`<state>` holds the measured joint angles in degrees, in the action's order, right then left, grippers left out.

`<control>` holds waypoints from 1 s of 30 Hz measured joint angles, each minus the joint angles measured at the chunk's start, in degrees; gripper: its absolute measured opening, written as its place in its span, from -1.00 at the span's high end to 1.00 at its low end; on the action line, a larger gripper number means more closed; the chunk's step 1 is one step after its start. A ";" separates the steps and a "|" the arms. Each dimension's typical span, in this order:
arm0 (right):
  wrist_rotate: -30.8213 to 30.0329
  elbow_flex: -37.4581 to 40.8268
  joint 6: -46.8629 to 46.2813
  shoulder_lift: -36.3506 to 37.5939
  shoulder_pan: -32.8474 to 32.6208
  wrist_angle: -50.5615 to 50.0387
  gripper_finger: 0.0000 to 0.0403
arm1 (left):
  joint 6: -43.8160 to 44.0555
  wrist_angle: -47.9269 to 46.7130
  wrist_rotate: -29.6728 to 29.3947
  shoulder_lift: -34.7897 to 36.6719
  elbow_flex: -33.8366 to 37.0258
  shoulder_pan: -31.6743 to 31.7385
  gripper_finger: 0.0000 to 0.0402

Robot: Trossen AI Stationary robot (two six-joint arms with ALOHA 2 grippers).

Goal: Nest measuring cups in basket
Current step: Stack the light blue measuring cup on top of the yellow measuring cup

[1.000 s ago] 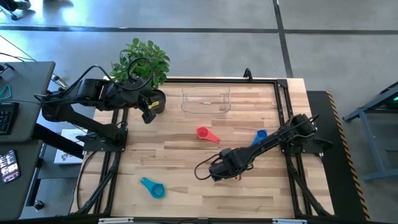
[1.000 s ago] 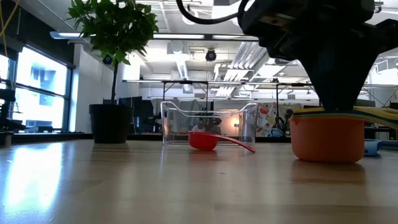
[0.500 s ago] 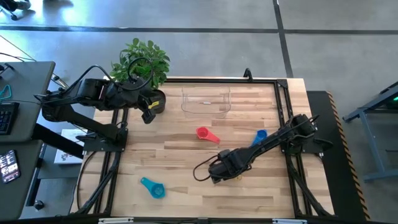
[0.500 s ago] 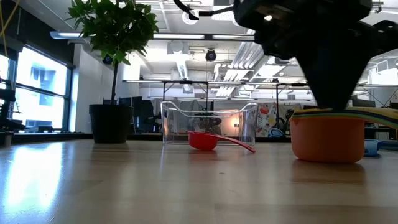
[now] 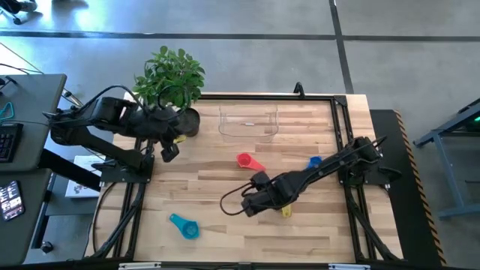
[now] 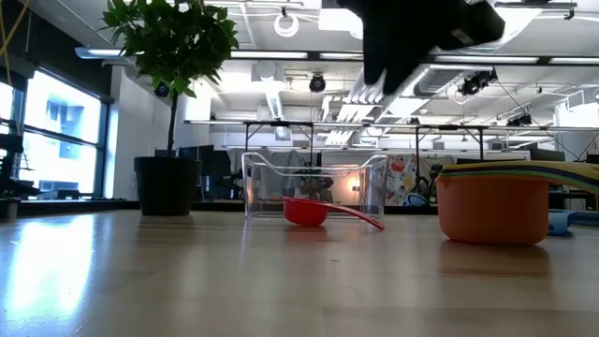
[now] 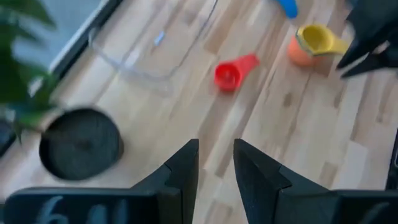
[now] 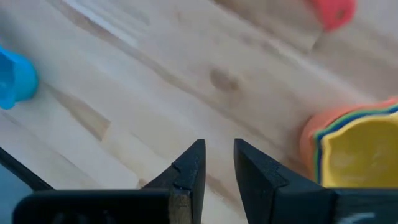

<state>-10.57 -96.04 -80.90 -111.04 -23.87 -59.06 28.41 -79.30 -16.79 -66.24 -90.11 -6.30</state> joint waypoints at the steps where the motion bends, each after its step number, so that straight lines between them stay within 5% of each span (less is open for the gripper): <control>1: -0.68 -1.48 1.32 0.00 0.35 -1.52 0.64 | 1.60 -1.13 -0.01 0.00 0.00 -0.62 0.55; 14: -10.14 -23.90 22.84 0.01 7.05 -31.32 0.64 | 22.94 -3.19 -2.13 0.04 3.43 -10.60 0.55; 21: -10.91 -28.90 37.48 3.61 9.69 -30.97 0.64 | 31.62 -2.69 -2.59 -0.14 9.71 -13.11 0.55; 30: -14.20 -28.79 44.07 12.47 11.65 -30.98 0.64 | 32.84 2.72 -3.46 -1.36 14.17 -13.27 0.55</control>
<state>-24.77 -124.84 -36.83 -98.58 -12.22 -90.04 61.25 -76.58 -20.24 -67.59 -75.93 -19.57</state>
